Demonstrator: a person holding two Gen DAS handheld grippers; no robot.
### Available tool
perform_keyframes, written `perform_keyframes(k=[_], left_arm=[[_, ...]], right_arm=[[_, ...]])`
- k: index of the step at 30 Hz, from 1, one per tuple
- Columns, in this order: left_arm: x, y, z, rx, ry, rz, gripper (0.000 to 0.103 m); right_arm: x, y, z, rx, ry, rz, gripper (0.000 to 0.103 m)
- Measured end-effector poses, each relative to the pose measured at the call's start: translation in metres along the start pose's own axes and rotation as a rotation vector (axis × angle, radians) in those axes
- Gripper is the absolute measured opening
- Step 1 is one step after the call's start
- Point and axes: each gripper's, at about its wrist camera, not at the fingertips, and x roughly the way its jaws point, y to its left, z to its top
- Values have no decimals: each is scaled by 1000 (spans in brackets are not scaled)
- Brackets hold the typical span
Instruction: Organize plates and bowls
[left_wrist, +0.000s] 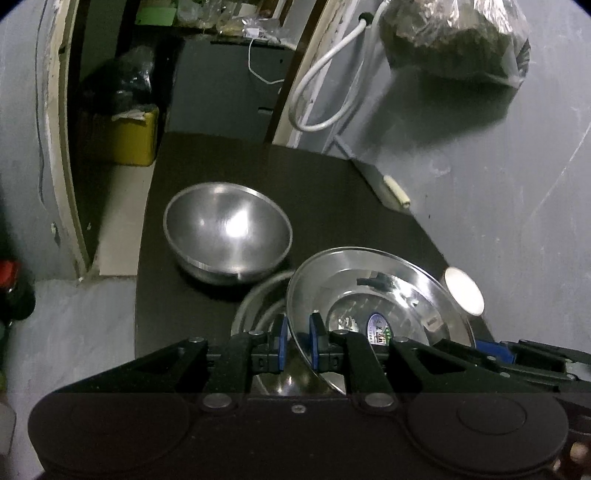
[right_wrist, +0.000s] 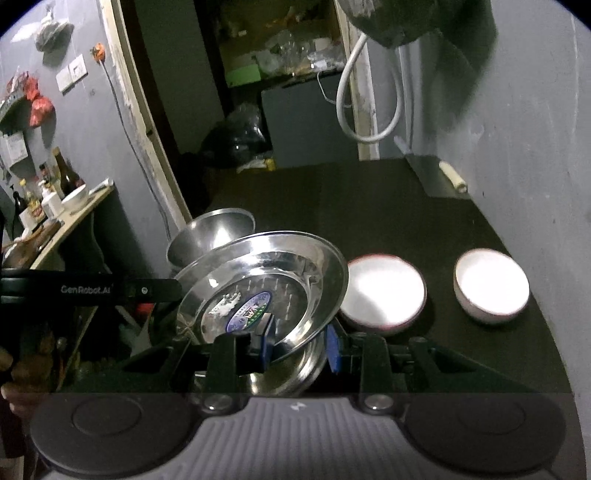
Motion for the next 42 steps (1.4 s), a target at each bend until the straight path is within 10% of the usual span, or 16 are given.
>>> perform_keyframes(k=[27,42], left_arm=[[12,-2,-14,37,16,174,13],[13,-10,-11,64,3,146,16]], right_arm=[[35,12,0,-62,94,12,33],[51,19,-7,-110,130,-32,43]])
